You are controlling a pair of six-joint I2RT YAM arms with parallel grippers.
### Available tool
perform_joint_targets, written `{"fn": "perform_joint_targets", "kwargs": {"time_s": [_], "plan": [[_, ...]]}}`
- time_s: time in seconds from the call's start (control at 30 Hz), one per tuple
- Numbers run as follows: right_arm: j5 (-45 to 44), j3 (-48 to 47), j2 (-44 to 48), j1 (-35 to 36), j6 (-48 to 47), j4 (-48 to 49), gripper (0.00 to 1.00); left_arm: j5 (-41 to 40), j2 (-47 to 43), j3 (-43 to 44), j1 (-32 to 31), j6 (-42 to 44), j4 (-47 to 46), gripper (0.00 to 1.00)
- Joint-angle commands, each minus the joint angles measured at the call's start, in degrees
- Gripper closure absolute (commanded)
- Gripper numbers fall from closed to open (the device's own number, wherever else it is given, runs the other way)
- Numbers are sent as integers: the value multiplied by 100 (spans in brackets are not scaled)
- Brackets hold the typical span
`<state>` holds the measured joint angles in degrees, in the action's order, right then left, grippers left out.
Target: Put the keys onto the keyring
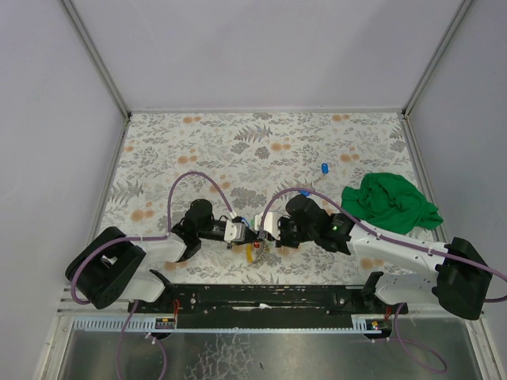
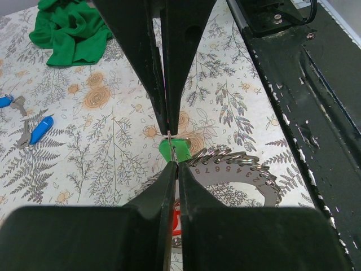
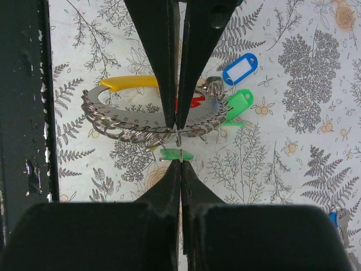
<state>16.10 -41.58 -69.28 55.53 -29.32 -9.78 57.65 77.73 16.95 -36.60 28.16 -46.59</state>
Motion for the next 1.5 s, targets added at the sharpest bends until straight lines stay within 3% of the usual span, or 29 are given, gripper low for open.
{"fn": "perform_joint_targets", "kwargs": {"time_s": [0.0,1.47], "plan": [[194,-69,98,68,-12,175,100,113,-12,164,-5,99,-155,100],[540,-91,-128,138,432,800,100,-184,3,18,-14,-421,-849,100]]}}
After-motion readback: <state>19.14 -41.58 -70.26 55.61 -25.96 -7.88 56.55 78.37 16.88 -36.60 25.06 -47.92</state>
